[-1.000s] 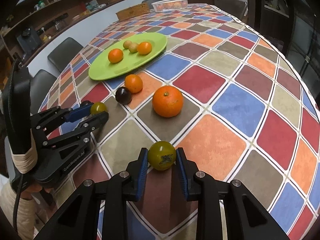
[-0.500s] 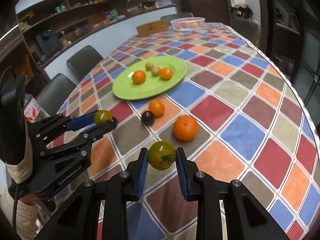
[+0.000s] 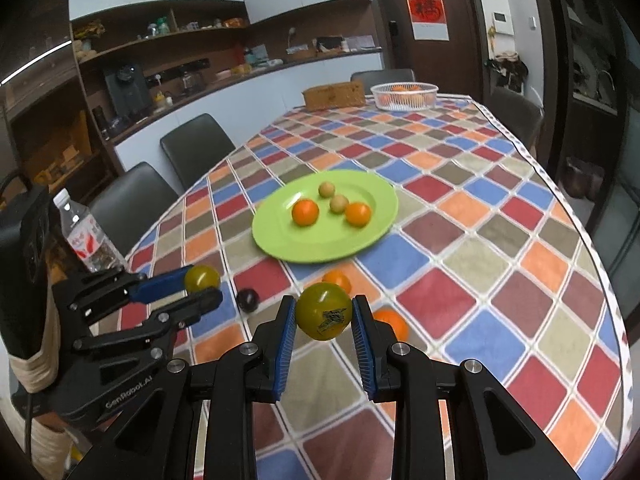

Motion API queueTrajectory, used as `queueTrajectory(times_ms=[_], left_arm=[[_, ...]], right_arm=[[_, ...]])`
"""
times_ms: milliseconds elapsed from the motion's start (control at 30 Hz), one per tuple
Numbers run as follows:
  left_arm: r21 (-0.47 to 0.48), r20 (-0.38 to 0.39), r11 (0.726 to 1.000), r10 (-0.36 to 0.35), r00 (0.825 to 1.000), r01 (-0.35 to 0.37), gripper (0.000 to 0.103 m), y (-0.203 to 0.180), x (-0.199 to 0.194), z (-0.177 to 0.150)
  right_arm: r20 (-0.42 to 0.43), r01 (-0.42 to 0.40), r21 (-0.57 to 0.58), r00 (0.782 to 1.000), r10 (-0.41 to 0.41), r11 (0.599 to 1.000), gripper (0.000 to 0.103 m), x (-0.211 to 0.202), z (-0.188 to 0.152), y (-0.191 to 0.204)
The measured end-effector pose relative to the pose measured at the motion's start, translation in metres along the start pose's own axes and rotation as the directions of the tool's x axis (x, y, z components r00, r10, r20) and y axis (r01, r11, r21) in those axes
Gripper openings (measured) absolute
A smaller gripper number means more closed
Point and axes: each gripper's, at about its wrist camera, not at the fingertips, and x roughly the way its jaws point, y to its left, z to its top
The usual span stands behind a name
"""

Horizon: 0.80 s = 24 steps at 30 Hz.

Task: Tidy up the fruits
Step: 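Lift both green tomatoes and carry them toward the green plate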

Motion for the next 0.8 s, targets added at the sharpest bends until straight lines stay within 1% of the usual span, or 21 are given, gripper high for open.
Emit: queueTrajectory(times_ms=[300, 433, 533, 700, 800], left_arm=[[-0.044, 0.019, 0.999, -0.013, 1.0, 0.014, 0.027, 0.021, 0.011, 0.029], [-0.075, 0.005, 0.997, -0.028, 1.0, 0.029, 0.027, 0.033, 0.026, 0.042], [-0.091, -0.006, 0.995, -0.034, 0.999, 0.034, 0.027, 0.043, 0.038, 0.048], [-0.085, -0.034, 0.996, -0.029, 0.999, 0.026, 0.027, 0.056, 0.064, 0.057], [-0.094, -0.061, 0.995, -0.047, 0.997, 0.041, 0.027, 0.063, 0.08, 0.059]], right_arm=[[0.014, -0.047, -0.024, 0.999, 0.047, 0.999, 0.029, 0.022, 0.038, 0.0], [0.013, -0.048, -0.036, 0.999, 0.048, 0.998, 0.029, 0.035, 0.055, -0.001], [-0.009, -0.061, -0.024, 0.998, 0.061, 0.998, 0.029, 0.049, 0.066, -0.004], [-0.068, -0.062, -0.023, 0.996, 0.061, 0.998, 0.029, 0.08, 0.08, -0.008], [-0.102, -0.051, -0.026, 0.994, 0.048, 0.998, 0.029, 0.099, 0.087, -0.01]])
